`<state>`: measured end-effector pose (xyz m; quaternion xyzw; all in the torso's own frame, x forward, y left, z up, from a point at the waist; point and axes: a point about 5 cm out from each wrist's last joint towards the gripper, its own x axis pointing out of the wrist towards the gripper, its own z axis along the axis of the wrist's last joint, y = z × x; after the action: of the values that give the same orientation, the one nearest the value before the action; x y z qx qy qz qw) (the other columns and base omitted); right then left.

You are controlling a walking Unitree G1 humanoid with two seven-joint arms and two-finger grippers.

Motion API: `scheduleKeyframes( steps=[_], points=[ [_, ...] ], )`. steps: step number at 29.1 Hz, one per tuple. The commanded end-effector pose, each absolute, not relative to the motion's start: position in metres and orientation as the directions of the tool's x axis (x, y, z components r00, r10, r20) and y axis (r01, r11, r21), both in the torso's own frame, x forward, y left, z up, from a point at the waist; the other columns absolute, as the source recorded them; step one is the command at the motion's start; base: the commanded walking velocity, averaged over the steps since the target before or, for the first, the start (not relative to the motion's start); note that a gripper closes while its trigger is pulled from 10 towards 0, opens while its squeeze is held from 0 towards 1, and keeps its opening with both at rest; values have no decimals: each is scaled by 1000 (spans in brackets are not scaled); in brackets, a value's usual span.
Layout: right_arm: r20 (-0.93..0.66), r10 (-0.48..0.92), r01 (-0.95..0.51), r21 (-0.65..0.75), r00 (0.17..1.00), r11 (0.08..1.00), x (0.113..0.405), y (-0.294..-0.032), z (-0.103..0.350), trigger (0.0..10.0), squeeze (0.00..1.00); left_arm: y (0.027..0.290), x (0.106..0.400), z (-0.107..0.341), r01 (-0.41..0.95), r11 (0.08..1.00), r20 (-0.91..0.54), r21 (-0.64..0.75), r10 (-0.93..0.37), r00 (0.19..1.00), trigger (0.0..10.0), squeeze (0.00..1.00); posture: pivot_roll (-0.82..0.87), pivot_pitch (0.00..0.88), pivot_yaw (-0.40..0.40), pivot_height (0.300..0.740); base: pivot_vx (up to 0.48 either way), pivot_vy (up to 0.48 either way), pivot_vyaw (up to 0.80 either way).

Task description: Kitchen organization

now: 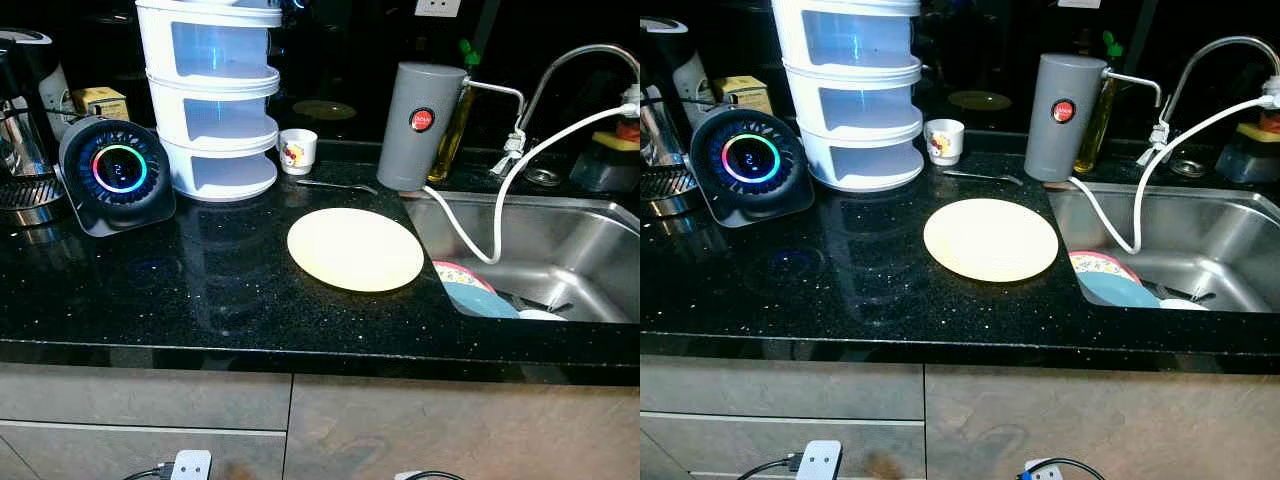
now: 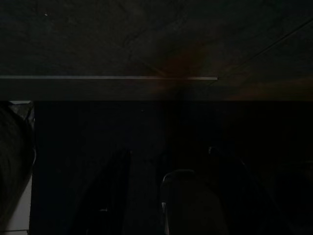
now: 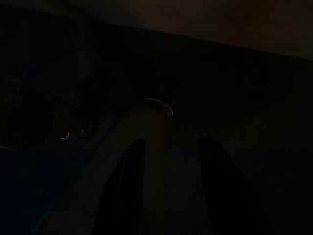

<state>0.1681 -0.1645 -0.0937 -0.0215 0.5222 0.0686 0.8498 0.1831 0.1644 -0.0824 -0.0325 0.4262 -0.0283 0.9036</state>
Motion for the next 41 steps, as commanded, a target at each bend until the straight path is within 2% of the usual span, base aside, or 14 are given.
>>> scheduleKeyframes(
  steps=[1,18,30,41],
  points=[
    [-899,92,-144,33,428,989,162,-163,-97,10000,0,163,180,-84,26,996,-777,-87,-85,623,10000,0,45,18,-58,740,0,0,0],
    [-898,89,-133,34,431,991,163,-163,-96,10000,0,162,181,-84,3,996,-775,-86,-69,629,10000,0,54,38,-60,740,0,0,0],
    [-887,88,-129,32,454,991,184,-156,-88,10000,0,162,182,-84,0,996,-779,-87,-68,623,10000,0,46,35,-58,740,0,0,0],
    [-887,85,-128,30,453,991,181,-157,-89,10000,0,160,186,-83,64,996,-783,-69,-94,615,10000,0,48,37,-57,740,0,0,0]
  ],
)
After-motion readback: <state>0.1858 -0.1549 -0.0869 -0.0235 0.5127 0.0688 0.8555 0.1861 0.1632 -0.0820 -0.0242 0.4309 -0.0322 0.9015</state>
